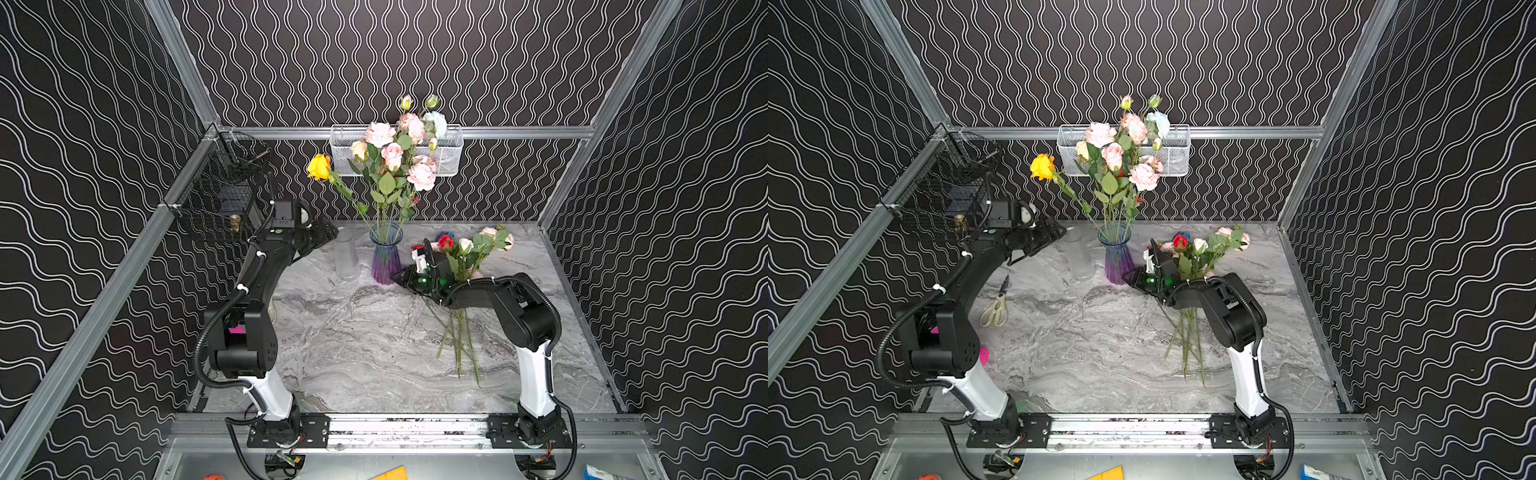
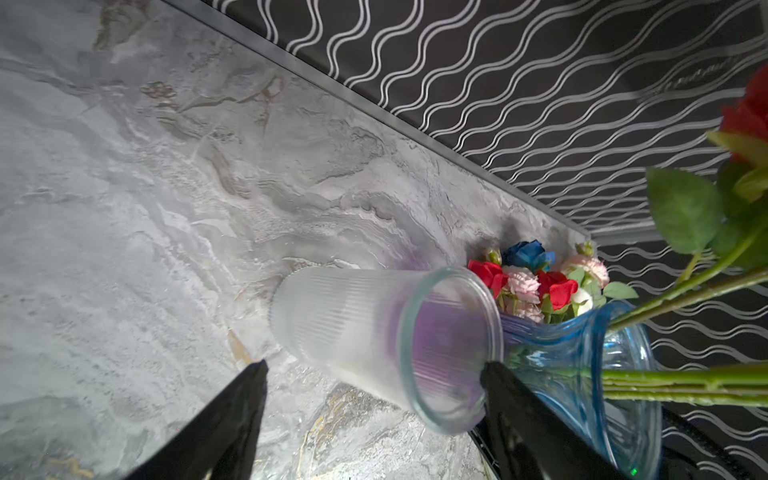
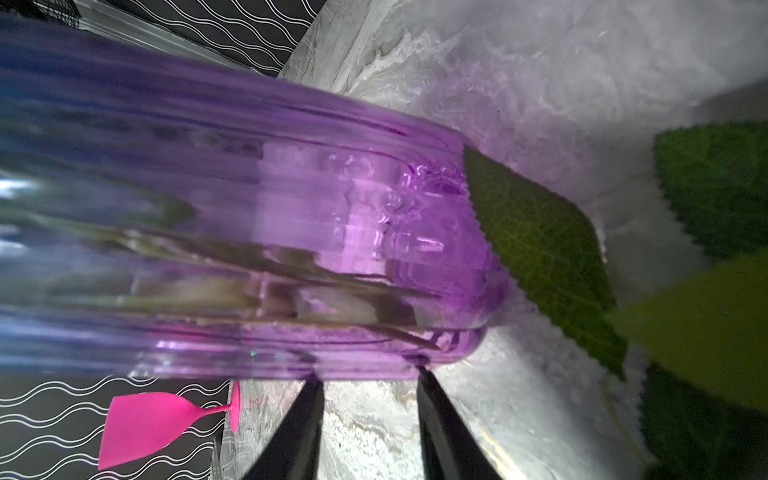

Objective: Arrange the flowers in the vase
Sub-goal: 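Reach the left gripper to the clear cup while the right gripper lowers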

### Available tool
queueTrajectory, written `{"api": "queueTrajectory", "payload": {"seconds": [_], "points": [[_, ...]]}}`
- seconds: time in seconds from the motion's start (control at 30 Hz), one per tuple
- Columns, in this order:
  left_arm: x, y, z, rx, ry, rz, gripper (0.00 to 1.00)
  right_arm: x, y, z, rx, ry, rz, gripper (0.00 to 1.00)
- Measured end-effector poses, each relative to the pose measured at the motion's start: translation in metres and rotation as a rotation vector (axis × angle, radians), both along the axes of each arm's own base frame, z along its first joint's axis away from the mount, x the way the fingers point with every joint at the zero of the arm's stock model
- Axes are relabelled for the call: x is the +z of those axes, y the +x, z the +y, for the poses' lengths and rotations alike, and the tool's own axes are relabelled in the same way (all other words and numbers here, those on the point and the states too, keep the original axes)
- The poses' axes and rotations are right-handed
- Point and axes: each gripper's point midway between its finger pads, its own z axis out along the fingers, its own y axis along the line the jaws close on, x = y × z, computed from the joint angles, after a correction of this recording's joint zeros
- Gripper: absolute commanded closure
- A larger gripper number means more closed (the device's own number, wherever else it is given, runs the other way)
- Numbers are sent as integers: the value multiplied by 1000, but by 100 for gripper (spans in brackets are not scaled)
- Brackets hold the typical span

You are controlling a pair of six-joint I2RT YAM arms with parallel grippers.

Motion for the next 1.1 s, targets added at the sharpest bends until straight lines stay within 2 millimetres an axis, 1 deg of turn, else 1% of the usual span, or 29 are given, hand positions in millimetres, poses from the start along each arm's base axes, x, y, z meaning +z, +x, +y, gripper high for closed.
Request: {"api": "queueTrajectory", "payload": {"seconds": [0.1,0.2,0.3,0.4,0.57,0.67,0.7,0.83,0.93,1.03,1.1], "points": [[-5,7,3,5,49,18,20,8,-3,-5,-6,-28,-7,57],[-7,13,-2,-15,78,32,22,15,-4,-10,-11,-65,-24,57],[-10,20,-4,-27,106,43,26,17,-12,-17,-6,-107,-27,56],[-17,27,-7,-39,122,59,28,25,-24,-26,-8,-127,-24,55],[-29,27,-9,-52,167,99,30,51,-47,-41,-6,-128,-62,54],[-32,29,-8,-58,192,106,34,58,-61,-49,0,-135,-73,54],[-34,29,-9,-61,198,110,37,61,-64,-52,1,-138,-78,54],[-36,29,-14,-85,203,110,44,76,-74,-57,5,-136,-104,54],[-35,29,-15,-97,207,114,51,88,-80,-61,10,-130,-130,54],[-35,29,-17,-112,210,118,53,99,-87,-65,14,-123,-152,53],[-36,28,-17,-121,213,121,56,107,-92,-67,21,-119,-178,53]]}}
